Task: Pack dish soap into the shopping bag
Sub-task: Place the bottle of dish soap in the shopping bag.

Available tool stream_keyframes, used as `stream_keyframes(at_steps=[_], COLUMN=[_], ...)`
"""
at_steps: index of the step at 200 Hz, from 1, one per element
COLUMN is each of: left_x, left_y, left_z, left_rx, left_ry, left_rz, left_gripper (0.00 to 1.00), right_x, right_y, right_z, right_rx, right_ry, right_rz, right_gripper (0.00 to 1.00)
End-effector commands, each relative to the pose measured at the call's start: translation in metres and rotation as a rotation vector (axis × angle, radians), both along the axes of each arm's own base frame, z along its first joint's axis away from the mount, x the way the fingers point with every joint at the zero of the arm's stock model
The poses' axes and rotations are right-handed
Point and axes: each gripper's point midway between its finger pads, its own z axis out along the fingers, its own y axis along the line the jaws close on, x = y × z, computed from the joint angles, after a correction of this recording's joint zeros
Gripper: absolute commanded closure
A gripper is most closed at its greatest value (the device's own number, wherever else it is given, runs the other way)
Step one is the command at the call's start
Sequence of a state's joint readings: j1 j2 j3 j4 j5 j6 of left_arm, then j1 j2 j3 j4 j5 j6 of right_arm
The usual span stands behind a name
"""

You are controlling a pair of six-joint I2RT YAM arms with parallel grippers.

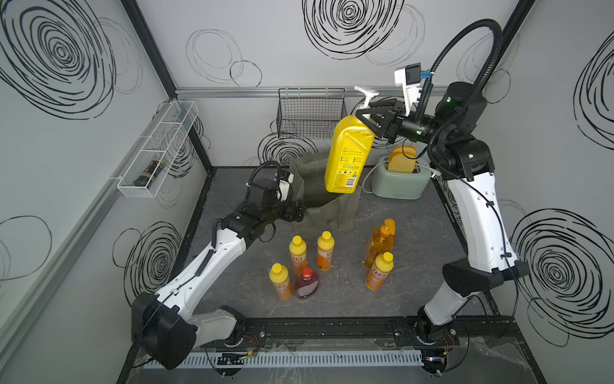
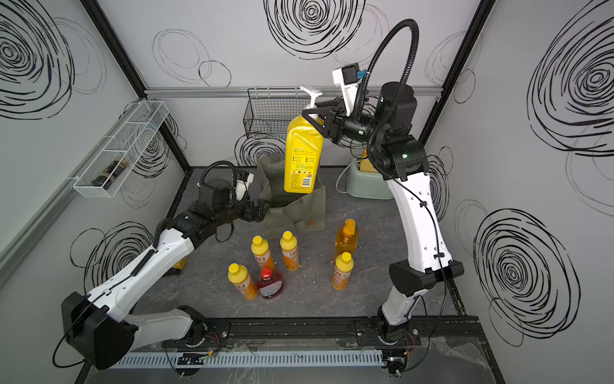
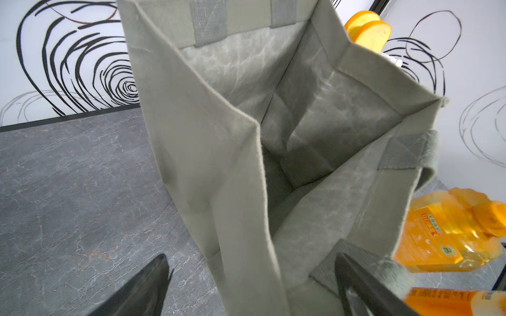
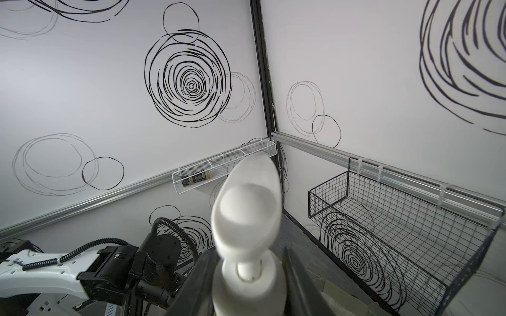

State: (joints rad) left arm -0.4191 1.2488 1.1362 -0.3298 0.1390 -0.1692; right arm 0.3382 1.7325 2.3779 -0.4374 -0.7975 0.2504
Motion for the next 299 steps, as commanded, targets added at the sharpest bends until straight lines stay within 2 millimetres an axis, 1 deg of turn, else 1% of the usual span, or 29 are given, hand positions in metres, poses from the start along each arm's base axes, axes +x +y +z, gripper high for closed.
stream_keyframes(at_steps=[1, 17, 40, 50, 57, 67, 80, 111, 120, 141, 173, 199, 215, 235, 253, 275, 299], left_x=[-0.002, 0.000, 0.003, 0.005, 0.006, 0.007, 0.009, 0.013, 0.014, 0.017, 0.018, 0.019, 0.021, 0.024, 0.024, 0.024, 0.025], left_y=[-0.002, 0.002, 0.007, 0.008, 0.009, 0.009, 0.009, 0.010, 0.011, 0.013, 0.013, 0.013, 0.016, 0.020, 0.018, 0.015, 0.015], left_z=[0.037, 0.038, 0.031, 0.028, 0.026, 0.024, 0.022, 0.023, 0.022, 0.020, 0.017, 0.012, 0.011, 0.008, 0.002, -0.005, -0.005], left_rx=[-0.053, -0.059, -0.069, -0.075, -0.077, -0.081, -0.086, -0.110, -0.113, -0.115, -0.114, -0.111, -0.110, -0.121, -0.123, -0.125, -0.125], left_ry=[-0.066, -0.062, -0.043, -0.038, -0.034, -0.029, -0.021, -0.011, -0.005, 0.007, 0.018, 0.028, 0.029, 0.035, 0.053, 0.074, 0.073], left_rz=[-0.012, -0.003, 0.003, 0.005, 0.006, 0.003, 0.002, 0.001, 0.004, 0.009, 0.011, 0.014, 0.019, 0.027, 0.019, 0.009, 0.010], left_gripper=[0.04, 0.04, 0.04, 0.04, 0.04, 0.04, 0.04, 0.04, 0.04, 0.04, 0.03, 0.03, 0.00, 0.04, 0.05, 0.06, 0.06], right_x=[-0.023, -0.011, 0.011, 0.022, 0.026, 0.034, 0.038, 0.047, 0.049, 0.060, 0.067, 0.069, 0.070, 0.073, 0.076, 0.076, 0.073], right_y=[-0.003, 0.008, 0.018, 0.022, 0.024, 0.030, 0.036, 0.057, 0.061, 0.070, 0.083, 0.099, 0.106, 0.107, 0.105, 0.103, 0.108], right_z=[0.069, 0.059, 0.042, 0.032, 0.027, 0.016, 0.005, -0.026, -0.031, -0.050, -0.074, -0.091, -0.101, -0.114, -0.126, -0.133, -0.129], right_rx=[0.119, 0.098, 0.069, 0.055, 0.049, 0.033, 0.014, -0.033, -0.041, -0.068, -0.086, -0.097, -0.103, -0.100, -0.105, -0.104, -0.097], right_ry=[-0.321, -0.334, -0.327, -0.313, -0.309, -0.298, -0.293, -0.287, -0.288, -0.270, -0.254, -0.251, -0.247, -0.239, -0.232, -0.232, -0.264], right_rz=[0.016, 0.007, -0.015, -0.021, -0.023, -0.026, -0.030, -0.040, -0.042, -0.057, -0.066, -0.073, -0.083, -0.102, -0.131, -0.150, -0.152], right_gripper=[1.00, 1.00, 1.00, 1.00, 1.00, 1.00, 1.00, 1.00, 1.00, 1.00, 1.00, 1.00, 1.00, 1.00, 1.00, 1.00, 1.00])
